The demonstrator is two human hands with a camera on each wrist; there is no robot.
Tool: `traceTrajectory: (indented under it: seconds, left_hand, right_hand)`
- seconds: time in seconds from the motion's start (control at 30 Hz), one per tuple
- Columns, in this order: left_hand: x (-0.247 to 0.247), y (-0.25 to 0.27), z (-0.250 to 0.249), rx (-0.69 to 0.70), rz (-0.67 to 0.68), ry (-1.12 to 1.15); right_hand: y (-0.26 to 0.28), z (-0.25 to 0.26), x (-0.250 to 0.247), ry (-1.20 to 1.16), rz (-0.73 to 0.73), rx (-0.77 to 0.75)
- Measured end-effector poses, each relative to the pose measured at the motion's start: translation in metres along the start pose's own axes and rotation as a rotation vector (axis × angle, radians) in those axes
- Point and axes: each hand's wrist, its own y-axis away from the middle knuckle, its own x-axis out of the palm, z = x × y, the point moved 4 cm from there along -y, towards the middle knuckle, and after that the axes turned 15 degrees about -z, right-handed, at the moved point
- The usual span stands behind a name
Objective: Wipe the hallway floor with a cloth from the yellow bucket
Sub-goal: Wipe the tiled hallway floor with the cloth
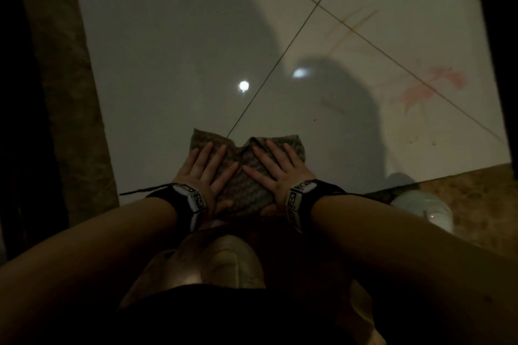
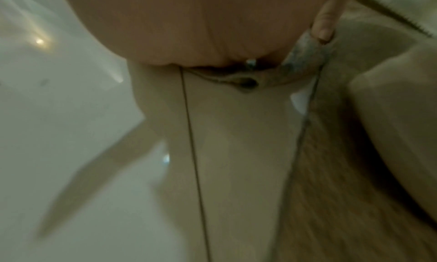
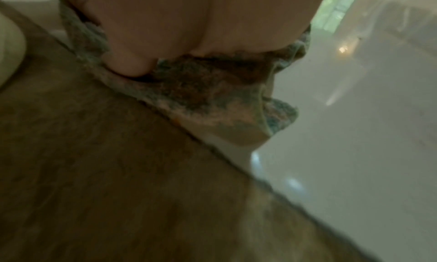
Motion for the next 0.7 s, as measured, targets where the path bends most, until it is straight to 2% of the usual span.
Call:
traceTrajectory:
  seconds: [0.17, 0.23, 0.3, 0.4, 0.43, 0.5, 0.63, 0.7]
  left_hand:
    - [-0.004, -0.021, -0.013, 0.098, -0.041, -0.057]
    - [-0.009, -0.028, -0.021, 0.056, -0.014, -0.092]
    - [-0.013, -0.034, -0.029, 0.053, -0.063, -0.054]
    - [-0.014, -0.046, -0.036, 0.039, 0.005, -0.068]
    - [-0.020, -0.054, -0.043, 0.094, -0.060, -0.057]
    - [-0.014, -0.064, -0.045, 0.140, -0.071, -0.127]
    - [-0.012, -0.075, -0.044, 0.210, -0.152, -0.034]
    - [-0.015, -0.084, -0.042, 0.245, -0.168, -0.020]
  right_hand:
    - [0.008, -0.014, 0.008, -0.034, 0.020, 0.015]
    - [0.012, -0.023, 0.009, -0.047, 0.030, 0.037]
    - [0.018, -0.032, 0.009, -0.081, 0.025, 0.066]
    - [0.025, -0.044, 0.014, -0.140, 0.014, 0.132]
    - [0.026, -0.047, 0.015, -0.156, 0.008, 0.143]
    - [0.027, -0.054, 0.016, -0.148, 0.011, 0.150]
    - [0.021, -0.074, 0.007, -0.131, -0.055, 0.152]
    - [0.019, -0.087, 0.002, -0.166, 0.076, 0.242]
